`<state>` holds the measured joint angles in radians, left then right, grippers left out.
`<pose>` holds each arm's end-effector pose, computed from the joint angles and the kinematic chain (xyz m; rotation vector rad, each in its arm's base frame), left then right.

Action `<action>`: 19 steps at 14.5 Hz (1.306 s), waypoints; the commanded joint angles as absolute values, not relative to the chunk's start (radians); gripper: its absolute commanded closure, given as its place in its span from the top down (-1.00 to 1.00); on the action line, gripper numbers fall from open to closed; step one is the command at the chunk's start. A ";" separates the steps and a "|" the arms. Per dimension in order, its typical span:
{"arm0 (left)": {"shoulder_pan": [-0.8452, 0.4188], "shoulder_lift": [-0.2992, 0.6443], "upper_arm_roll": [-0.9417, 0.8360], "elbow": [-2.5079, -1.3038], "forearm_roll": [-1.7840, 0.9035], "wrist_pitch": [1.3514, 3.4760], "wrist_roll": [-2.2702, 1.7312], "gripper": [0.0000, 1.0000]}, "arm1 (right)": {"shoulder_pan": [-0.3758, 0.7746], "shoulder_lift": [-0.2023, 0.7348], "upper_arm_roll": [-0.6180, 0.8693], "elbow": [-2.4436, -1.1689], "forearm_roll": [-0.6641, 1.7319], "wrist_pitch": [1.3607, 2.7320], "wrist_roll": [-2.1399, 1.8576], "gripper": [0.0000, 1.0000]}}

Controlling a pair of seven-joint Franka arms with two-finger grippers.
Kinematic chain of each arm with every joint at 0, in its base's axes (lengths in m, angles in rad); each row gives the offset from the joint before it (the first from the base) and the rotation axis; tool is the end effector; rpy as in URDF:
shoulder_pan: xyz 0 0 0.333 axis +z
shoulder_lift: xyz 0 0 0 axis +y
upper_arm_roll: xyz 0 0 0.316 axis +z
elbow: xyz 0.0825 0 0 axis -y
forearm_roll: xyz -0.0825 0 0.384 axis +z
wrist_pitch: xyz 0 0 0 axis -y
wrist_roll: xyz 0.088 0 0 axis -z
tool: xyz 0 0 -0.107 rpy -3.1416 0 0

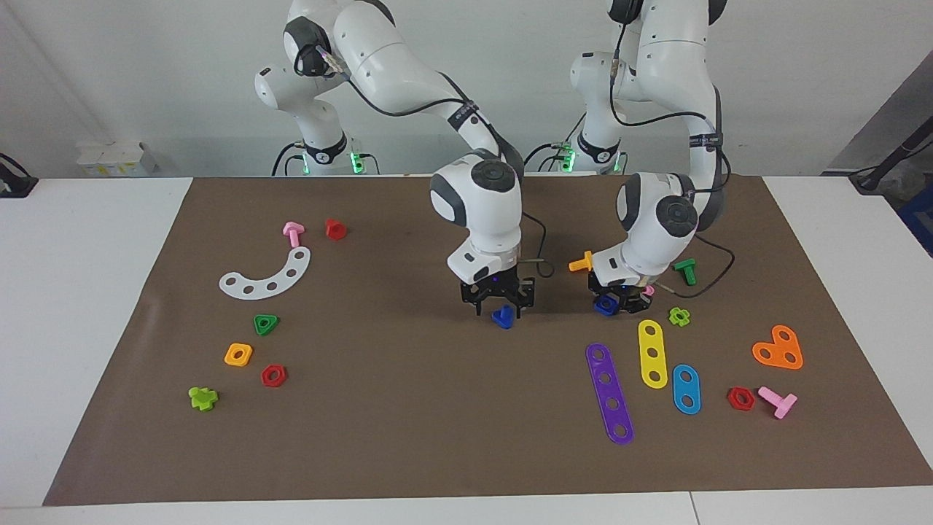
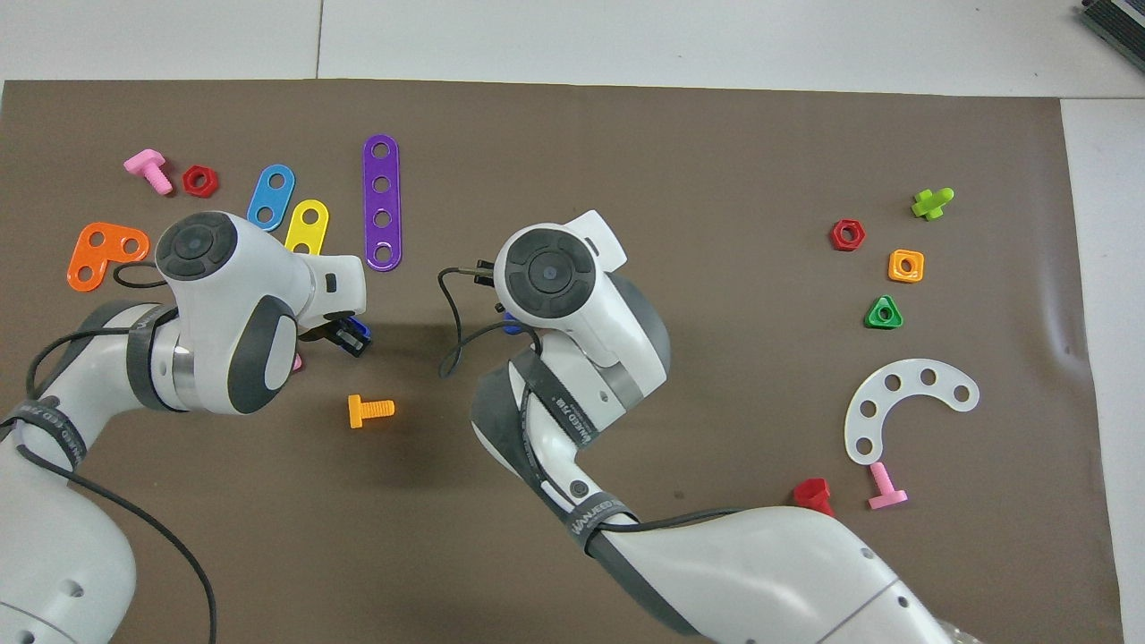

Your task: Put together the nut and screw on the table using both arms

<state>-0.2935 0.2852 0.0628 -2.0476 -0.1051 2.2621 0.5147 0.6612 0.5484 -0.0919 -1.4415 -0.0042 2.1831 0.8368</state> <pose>0.5669 -0.1368 0.2950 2.8957 -1.0202 -0.0925 0.6050 0.4019 0.3919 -3.0178 0.3751 -0.2767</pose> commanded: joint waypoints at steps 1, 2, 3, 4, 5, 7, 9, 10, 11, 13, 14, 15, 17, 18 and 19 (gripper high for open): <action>-0.321 0.276 0.077 -2.048 -0.126 2.281 0.398 -1.00 | 0.553 0.379 -0.078 -1.486 -0.018 2.035 0.821 1.00; -0.321 0.282 0.077 -2.016 -0.126 2.269 0.334 -1.00 | 0.511 0.345 -0.078 -1.485 -0.018 1.985 0.772 1.00; -0.322 0.291 0.077 -1.990 -0.126 2.258 0.286 -1.00 | 0.471 0.318 -0.078 -1.485 -0.018 1.941 0.702 1.00; -0.330 0.293 0.077 -1.962 -0.126 2.238 0.247 -1.00 | 0.434 0.287 -0.078 -1.486 -0.018 1.909 0.645 1.00; -0.331 0.299 0.077 -1.936 -0.126 2.215 0.197 -1.00 | 0.393 0.260 -0.078 -1.486 -0.018 1.873 0.602 1.00; -0.369 0.317 0.075 -1.876 -0.126 2.177 0.059 -1.00 | 0.318 0.200 -0.078 -1.486 -0.017 1.806 0.531 1.00; -0.420 0.331 0.077 -1.832 -0.130 2.148 -0.079 -1.00 | 0.241 0.151 -0.077 -1.486 -0.009 1.746 0.444 1.00; -0.445 0.336 0.077 -1.813 -0.135 2.138 -0.128 -1.00 | 0.214 0.131 -0.077 -1.485 -0.008 1.718 0.410 1.00; -0.471 0.347 0.077 -1.789 -0.153 2.129 -0.176 -1.00 | 0.184 0.108 -0.077 -1.485 -0.006 1.688 0.375 1.00; -0.523 0.371 0.077 -1.743 -0.175 2.128 -0.248 -1.00 | 0.137 0.081 -0.080 -1.471 -0.006 1.626 0.307 1.00; -0.547 0.392 0.077 -1.708 -0.186 2.129 -0.300 -1.00 | 0.112 0.068 -0.081 -1.471 -0.005 1.599 0.272 1.00; -0.567 0.419 0.077 -1.666 -0.193 2.125 -0.337 -1.00 | 0.086 0.048 -0.081 -1.470 -0.005 1.573 0.229 1.00; -0.592 0.439 0.077 -1.643 -0.199 2.128 -0.367 -1.00 | 0.017 0.008 -0.083 -1.471 -0.005 1.513 0.129 1.00; -0.600 0.445 0.077 -1.643 -0.201 2.129 -0.376 -1.00 | -0.013 -0.008 -0.083 -1.471 -0.005 1.487 0.089 1.00; -0.609 0.452 0.077 -1.643 -0.204 2.134 -0.383 -1.00 | -0.032 -0.015 -0.083 -1.471 -0.005 1.465 0.065 1.00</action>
